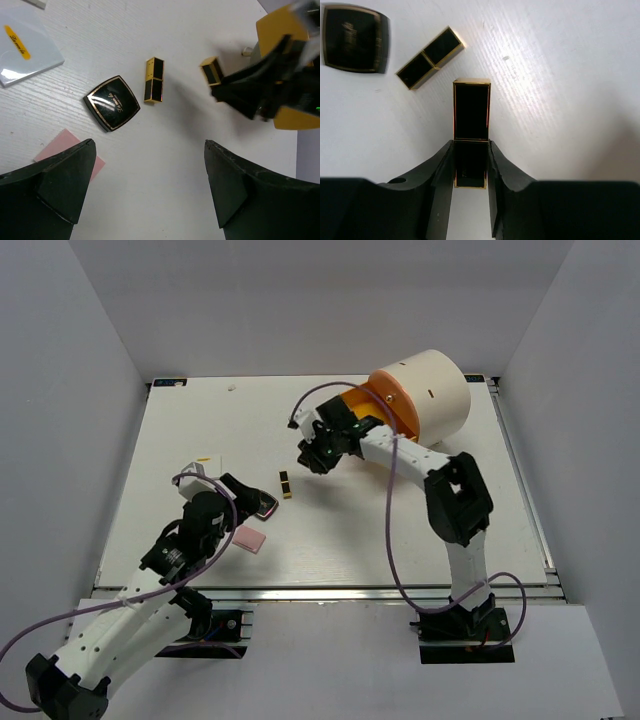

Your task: Organize the makeup

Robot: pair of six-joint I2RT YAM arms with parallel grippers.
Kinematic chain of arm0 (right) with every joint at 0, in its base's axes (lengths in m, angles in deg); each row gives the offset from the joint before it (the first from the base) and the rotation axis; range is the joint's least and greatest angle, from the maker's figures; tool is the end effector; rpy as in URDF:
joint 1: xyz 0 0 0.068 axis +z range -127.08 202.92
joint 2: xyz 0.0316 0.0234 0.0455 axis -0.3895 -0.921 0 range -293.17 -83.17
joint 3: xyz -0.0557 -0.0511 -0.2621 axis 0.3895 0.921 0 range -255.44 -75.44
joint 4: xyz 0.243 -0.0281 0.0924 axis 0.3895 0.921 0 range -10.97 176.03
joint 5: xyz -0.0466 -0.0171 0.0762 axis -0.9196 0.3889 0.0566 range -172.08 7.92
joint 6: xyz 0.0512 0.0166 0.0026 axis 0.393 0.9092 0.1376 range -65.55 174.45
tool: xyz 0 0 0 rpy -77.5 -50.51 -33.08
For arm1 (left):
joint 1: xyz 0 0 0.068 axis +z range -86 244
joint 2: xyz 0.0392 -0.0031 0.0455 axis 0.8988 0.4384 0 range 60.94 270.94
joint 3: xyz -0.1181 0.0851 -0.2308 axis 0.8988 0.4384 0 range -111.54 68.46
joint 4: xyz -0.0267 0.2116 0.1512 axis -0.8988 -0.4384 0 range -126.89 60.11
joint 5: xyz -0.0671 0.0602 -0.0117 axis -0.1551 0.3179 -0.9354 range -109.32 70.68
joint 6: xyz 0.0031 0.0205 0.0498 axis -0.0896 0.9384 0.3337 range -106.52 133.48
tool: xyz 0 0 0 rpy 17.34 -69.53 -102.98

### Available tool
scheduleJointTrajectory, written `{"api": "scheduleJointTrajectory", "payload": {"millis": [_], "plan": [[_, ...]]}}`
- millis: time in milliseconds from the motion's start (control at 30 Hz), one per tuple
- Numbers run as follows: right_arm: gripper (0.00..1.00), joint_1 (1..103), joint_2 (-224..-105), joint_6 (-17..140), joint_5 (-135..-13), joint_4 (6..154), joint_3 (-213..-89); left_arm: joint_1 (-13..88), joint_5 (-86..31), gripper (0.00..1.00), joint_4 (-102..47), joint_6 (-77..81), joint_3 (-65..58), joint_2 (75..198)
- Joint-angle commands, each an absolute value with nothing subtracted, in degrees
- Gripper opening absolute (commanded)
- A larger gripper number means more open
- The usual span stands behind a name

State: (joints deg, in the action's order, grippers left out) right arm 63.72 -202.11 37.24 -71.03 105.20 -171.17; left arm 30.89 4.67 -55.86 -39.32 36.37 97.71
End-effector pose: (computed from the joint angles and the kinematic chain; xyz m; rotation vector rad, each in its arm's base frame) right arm 0.3495 0.3106 0.2204 -1.2667 2.1035 0.4177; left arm 0.1327 -0.0694 0.2571 -0.6025 2.0023 -0.4832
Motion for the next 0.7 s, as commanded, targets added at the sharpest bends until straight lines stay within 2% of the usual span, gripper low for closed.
{"api": "scheduleJointTrajectory", "payload": {"millis": [0, 267, 467, 633, 667], "plan": [[0.0, 60.4, -191.5, 28.8, -59.5, 108.8, -173.6, 31.0, 3.4, 0.98, -52.0, -39.2, 37.9, 97.8], [0.0, 52.3, -180.5, 29.2, -61.2, 107.9, -171.4, 31.0, 2.1, 0.98, -48.6, -37.7, 39.7, 99.2], [0.0, 47.0, -179.3, 31.4, -71.3, 105.6, -171.0, 31.0, 0.6, 0.98, -45.6, -36.7, 40.3, 100.9], [0.0, 45.3, -179.6, 30.8, -74.6, 105.1, -168.9, 31.0, -0.2, 0.98, -44.7, -35.9, 39.7, 102.9], [0.04, 45.3, -179.5, 30.4, -75.2, 105.0, -168.5, 31.0, -0.3, 0.98, -44.5, -35.8, 39.6, 103.1]]}}
